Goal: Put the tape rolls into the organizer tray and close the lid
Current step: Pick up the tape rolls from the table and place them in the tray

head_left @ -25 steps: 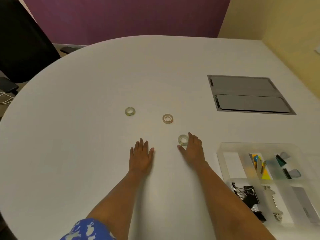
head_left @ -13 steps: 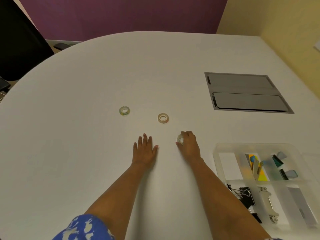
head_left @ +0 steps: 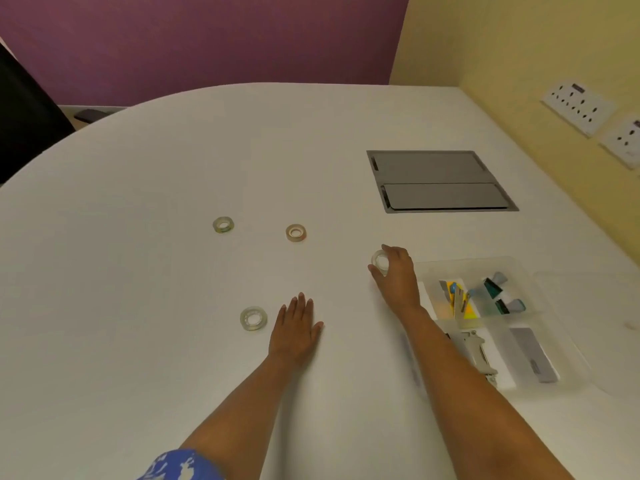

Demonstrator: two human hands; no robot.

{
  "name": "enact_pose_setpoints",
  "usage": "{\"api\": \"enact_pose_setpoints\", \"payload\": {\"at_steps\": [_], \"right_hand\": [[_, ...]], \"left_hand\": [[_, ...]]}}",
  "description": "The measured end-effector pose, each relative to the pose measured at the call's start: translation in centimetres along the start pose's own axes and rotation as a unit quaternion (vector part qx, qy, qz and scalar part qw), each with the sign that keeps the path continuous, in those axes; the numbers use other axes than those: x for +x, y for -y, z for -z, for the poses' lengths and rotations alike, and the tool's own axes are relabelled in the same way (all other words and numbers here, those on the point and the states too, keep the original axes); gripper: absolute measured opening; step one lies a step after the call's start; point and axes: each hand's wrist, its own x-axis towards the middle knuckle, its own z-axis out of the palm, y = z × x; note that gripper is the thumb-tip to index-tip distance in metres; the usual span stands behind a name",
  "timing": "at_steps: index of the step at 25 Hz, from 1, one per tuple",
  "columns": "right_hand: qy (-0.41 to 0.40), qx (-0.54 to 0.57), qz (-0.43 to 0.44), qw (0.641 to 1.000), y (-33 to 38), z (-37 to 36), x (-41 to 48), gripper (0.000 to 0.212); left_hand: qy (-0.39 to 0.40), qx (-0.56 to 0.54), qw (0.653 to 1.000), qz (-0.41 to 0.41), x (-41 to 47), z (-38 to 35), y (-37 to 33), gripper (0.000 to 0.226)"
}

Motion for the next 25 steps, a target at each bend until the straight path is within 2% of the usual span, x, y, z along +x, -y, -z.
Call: {"api": "enact_pose_setpoints", "payload": {"at_steps": [5, 9, 15, 25], "right_hand": [[-0.017, -0.012, -0.052, 0.998, -2.8, 2.8, -1.1, 0.052], [0.027, -0.052, -0.062, 0.996, -5.0, 4.1, -1.8, 0.052], [0.144, -0.095, -0.029, 0.985, -6.7, 4.5, -1.2, 0.052], [0.184, -0.151, 0.008, 0.971, -7.7, 3.0, -0.8, 0.053]], "left_hand": [[0.015, -0.012, 1.000, 0.011, -1.4, 0.0, -1.2, 0.058], [0.008, -0.036, 0.998, 0.041, -1.8, -0.5, -2.7, 0.059], [-0.007, -0.047, 0.995, 0.093, -1.9, -1.5, -4.8, 0.059], [-0.041, -0.053, 0.992, 0.106, -2.2, -2.6, -5.3, 0.058]]}}
